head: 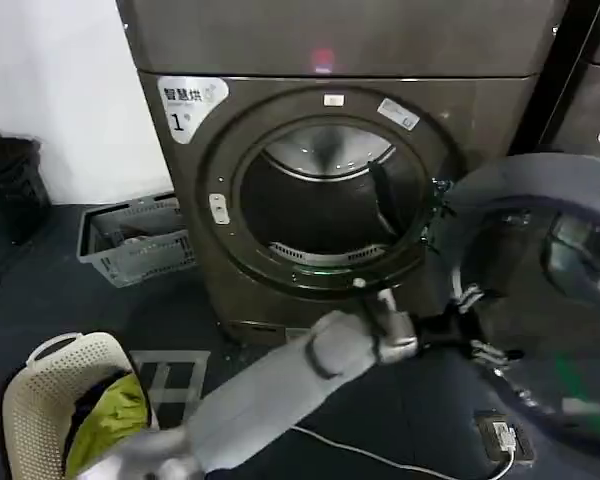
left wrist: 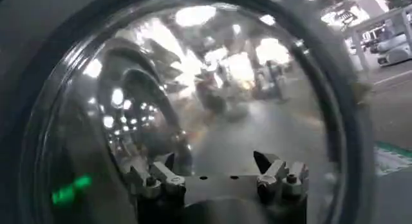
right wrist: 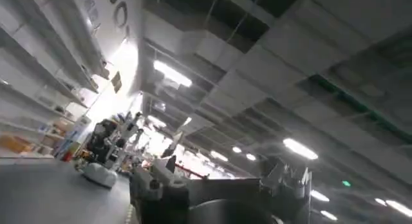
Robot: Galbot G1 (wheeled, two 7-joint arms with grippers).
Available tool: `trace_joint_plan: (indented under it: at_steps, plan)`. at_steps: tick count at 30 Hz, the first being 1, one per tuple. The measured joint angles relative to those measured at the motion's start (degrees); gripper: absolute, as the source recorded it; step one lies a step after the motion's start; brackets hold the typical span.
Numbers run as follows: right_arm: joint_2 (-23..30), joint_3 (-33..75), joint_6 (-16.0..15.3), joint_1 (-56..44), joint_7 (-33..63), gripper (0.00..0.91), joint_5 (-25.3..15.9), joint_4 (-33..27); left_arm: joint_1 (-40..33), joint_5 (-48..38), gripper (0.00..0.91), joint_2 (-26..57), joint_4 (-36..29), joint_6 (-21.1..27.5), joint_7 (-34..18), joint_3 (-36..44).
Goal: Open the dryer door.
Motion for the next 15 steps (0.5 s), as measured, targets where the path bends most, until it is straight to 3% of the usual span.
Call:
trace_joint_plan:
  at_steps: [7,15]
  plan:
    - [-0.18,-0.13,0.16,0.00,-0.07,0.907,-0.01,-0.22,-2.49,0.83,0.907,-6.65,7.61,0.04,0.03,0.26]
    - [-0.88,-1.15,-1.18,-0.83,-0.65,0.907,3.94,-0.18,-1.22,0.45,0.907,-6.39,6.30,1.25,0.47,0.17]
